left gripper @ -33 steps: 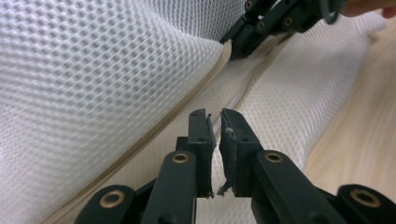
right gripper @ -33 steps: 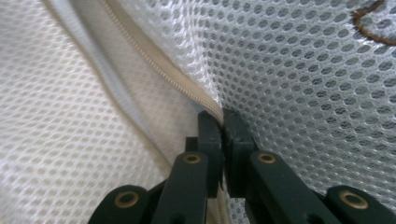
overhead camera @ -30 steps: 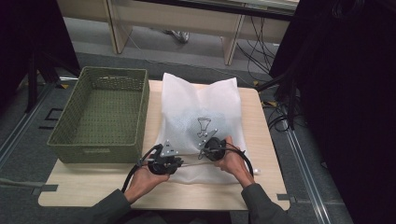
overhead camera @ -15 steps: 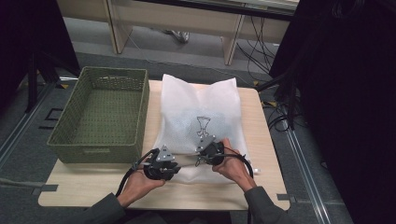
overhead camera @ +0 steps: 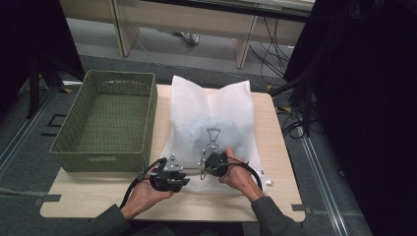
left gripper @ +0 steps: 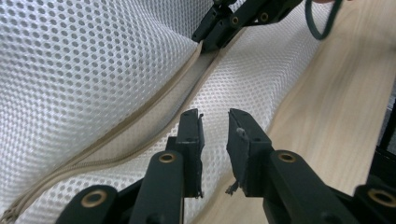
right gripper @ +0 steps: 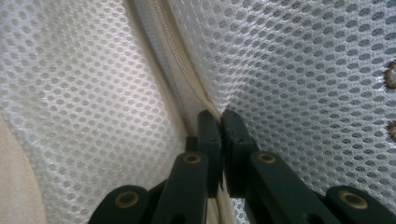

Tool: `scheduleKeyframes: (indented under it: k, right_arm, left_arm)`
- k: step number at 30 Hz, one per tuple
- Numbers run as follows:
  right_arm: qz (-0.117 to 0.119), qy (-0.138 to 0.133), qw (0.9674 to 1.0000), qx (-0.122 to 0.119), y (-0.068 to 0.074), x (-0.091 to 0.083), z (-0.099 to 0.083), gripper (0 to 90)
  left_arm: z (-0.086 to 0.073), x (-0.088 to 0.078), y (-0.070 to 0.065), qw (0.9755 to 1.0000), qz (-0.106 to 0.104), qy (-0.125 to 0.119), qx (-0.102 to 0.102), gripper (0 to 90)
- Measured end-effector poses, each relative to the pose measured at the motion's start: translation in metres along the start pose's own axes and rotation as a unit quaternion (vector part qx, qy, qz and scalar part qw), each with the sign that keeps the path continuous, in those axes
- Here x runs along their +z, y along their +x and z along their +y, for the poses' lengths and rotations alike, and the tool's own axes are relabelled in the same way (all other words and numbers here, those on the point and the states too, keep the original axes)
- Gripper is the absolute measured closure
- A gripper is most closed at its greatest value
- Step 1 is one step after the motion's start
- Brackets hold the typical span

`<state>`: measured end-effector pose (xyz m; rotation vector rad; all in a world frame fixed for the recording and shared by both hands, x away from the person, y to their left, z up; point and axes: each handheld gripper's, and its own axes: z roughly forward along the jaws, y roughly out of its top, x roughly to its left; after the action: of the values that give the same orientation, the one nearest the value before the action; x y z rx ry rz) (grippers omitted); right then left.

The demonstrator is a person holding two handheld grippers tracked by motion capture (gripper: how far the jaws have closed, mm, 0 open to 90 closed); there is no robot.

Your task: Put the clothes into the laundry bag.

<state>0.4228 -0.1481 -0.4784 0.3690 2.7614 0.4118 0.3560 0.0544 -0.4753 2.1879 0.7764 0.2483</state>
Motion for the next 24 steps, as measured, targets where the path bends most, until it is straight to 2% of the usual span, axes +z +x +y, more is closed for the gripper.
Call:
scheduleKeyframes:
  k: [1,3,4,6,8,9,10,11,13,15,16,18,19,22,24]
  right_arm:
    - [0.000,0.000,1.0000,0.000,0.000,0.000,0.000,88.4]
    - [-0.002,-0.001,1.0000,0.005,-0.001,0.000,-0.002,88.3]
    - [-0.003,0.000,1.0000,0.007,-0.003,0.001,-0.004,88.3]
    - [-0.019,0.006,0.9998,0.005,-0.005,0.002,-0.005,88.3]
    - [-0.022,0.007,0.9996,0.014,-0.008,0.003,-0.007,88.1]
    - [-0.022,0.005,0.9997,0.012,-0.010,0.003,-0.008,88.1]
    - [-0.023,0.005,0.9996,0.017,-0.011,0.002,-0.009,88.0]
    - [-0.026,0.003,0.9995,0.017,-0.012,0.002,-0.011,88.0]
    - [-0.022,0.005,0.9994,0.027,-0.013,0.001,-0.013,87.6]
    - [-0.012,-0.005,0.9994,0.031,-0.014,-0.002,-0.018,85.7]
    - [-0.012,-0.005,0.9994,0.031,-0.014,-0.002,-0.018,85.7]
    - [-0.007,-0.014,0.9996,0.025,-0.012,-0.007,-0.021,84.6]
    - [-0.001,-0.018,0.9995,0.028,-0.011,-0.009,-0.022,84.2]
    - [-0.002,-0.022,0.9995,0.022,-0.008,-0.015,-0.027,85.1]
    - [-0.002,-0.020,0.9996,0.018,-0.007,-0.017,-0.028,87.2]
  left_arm:
    - [-0.001,-0.001,0.000,1.0000,-0.003,-0.001,-0.004,73.0]
    - [-0.002,-0.004,0.001,1.0000,-0.008,-0.001,0.001,71.8]
    - [-0.003,-0.005,0.001,1.0000,-0.006,-0.001,-0.007,71.1]
    - [-0.004,-0.009,0.002,1.0000,-0.010,-0.002,-0.002,69.9]
    - [-0.005,-0.011,0.002,0.9999,-0.010,-0.003,-0.010,68.2]
    - [-0.005,-0.013,0.003,1.0000,-0.008,0.001,-0.003,67.5]
    - [-0.006,-0.013,0.003,0.9999,-0.014,-0.002,-0.006,66.7]
    - [-0.007,-0.014,0.003,0.9999,-0.009,0.001,-0.010,65.9]
    - [-0.008,-0.015,0.002,0.9998,-0.017,0.001,-0.009,65.5]
    - [-0.009,-0.017,0.002,0.9999,-0.016,0.003,-0.007,65.4]
    - [-0.009,-0.018,0.003,0.9999,-0.014,0.000,0.003,65.4]
    - [-0.010,-0.021,0.003,0.9999,-0.011,0.001,-0.007,65.3]
    - [-0.011,-0.023,0.005,0.9999,-0.012,-0.001,-0.001,65.1]
    - [-0.013,-0.029,0.006,0.9999,-0.007,-0.007,-0.014,64.9]
    - [-0.014,-0.033,0.007,0.9999,-0.005,-0.011,-0.006,64.8]
